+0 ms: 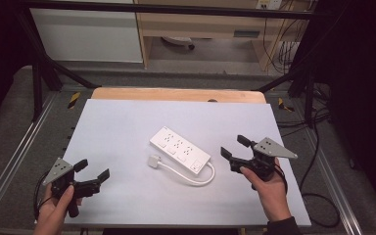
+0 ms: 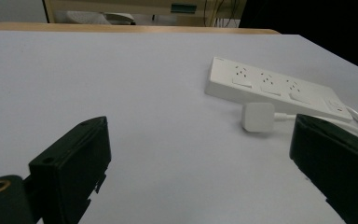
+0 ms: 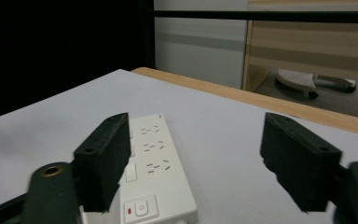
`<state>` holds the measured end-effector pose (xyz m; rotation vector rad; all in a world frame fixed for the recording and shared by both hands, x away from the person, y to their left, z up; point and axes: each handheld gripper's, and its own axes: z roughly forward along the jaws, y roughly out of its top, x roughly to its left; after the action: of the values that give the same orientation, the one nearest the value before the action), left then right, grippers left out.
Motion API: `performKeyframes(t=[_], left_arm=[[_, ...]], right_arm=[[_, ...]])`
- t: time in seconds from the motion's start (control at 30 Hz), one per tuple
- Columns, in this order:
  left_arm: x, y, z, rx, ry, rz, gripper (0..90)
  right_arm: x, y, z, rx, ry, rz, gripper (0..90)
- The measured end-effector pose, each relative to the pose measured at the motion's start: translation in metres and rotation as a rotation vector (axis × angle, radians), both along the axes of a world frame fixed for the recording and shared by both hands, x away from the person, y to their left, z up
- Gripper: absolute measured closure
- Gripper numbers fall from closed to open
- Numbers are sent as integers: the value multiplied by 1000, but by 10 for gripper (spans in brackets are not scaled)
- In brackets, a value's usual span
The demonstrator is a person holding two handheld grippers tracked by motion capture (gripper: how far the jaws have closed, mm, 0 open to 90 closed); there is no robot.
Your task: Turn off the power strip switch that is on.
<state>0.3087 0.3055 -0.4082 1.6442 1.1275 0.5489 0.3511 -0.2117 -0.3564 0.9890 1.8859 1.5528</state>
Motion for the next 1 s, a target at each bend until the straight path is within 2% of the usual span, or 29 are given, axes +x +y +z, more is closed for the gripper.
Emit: performKeyframes(t=[0.17, 0.33, 0.47, 0.5, 0.53, 0.8, 0.87, 1.0], left_arm=[[0, 0, 0, 1, 0, 0, 50], [0, 0, 0, -3, 3, 0, 51], [0, 0, 0, -3, 4, 0, 52], [0, 0, 0, -3, 4, 0, 52], [0, 0, -1, -3, 3, 0, 52], [0, 0, -1, 0, 1, -1, 53], [0, 0, -1, 4, 1, -3, 53], [0, 0, -1, 6, 2, -3, 53]], right_arm=[[1, 5, 2, -12, -16, 11, 397], [2, 9, 4, -15, -42, 13, 570], [3, 12, 5, -9, -60, 18, 672], [3, 12, 5, -9, -60, 18, 672], [4, 15, 5, -14, -74, 32, 729], [10, 27, 2, -36, -91, 51, 867], [11, 33, 0, -51, -87, 59, 885], [15, 40, -2, -48, -85, 67, 900]])
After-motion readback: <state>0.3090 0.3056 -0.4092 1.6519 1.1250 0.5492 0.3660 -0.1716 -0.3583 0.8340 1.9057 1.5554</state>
